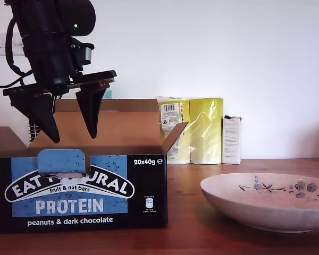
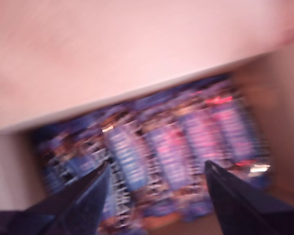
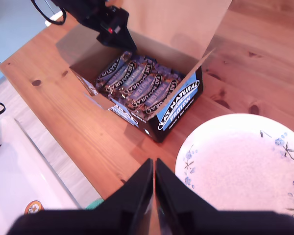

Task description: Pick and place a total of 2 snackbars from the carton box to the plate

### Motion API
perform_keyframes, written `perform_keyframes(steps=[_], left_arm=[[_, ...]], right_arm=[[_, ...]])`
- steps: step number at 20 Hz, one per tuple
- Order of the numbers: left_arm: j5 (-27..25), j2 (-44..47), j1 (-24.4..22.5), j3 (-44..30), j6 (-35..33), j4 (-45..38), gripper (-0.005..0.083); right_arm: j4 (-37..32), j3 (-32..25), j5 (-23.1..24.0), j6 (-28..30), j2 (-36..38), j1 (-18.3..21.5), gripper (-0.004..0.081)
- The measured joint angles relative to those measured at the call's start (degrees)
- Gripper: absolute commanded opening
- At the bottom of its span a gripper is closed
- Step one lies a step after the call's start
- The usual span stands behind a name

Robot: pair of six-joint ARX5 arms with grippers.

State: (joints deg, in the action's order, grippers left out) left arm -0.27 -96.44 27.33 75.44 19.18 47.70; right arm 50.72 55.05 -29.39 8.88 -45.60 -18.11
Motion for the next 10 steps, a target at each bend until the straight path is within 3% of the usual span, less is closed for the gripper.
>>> perform_keyframes(steps=[2, 6, 10], left_arm=[[0.02, -1.55, 0.00, 0.00, 0.17, 0.04, 0.0579], [0.35, -6.21, 0.00, 0.00, 0.46, 0.11, 0.0400], [0.94, -6.75, 0.00, 0.00, 1.46, 0.00, 0.0374]], right_arm=[[-0.15, 0.00, 0.00, 0.00, 0.00, 0.00, -0.0013], [-0.24, 0.00, 0.00, 0.02, 0.00, 0.00, -0.0013], [-0.31, 0.00, 0.00, 0.02, 0.00, 0.00, -0.0013]])
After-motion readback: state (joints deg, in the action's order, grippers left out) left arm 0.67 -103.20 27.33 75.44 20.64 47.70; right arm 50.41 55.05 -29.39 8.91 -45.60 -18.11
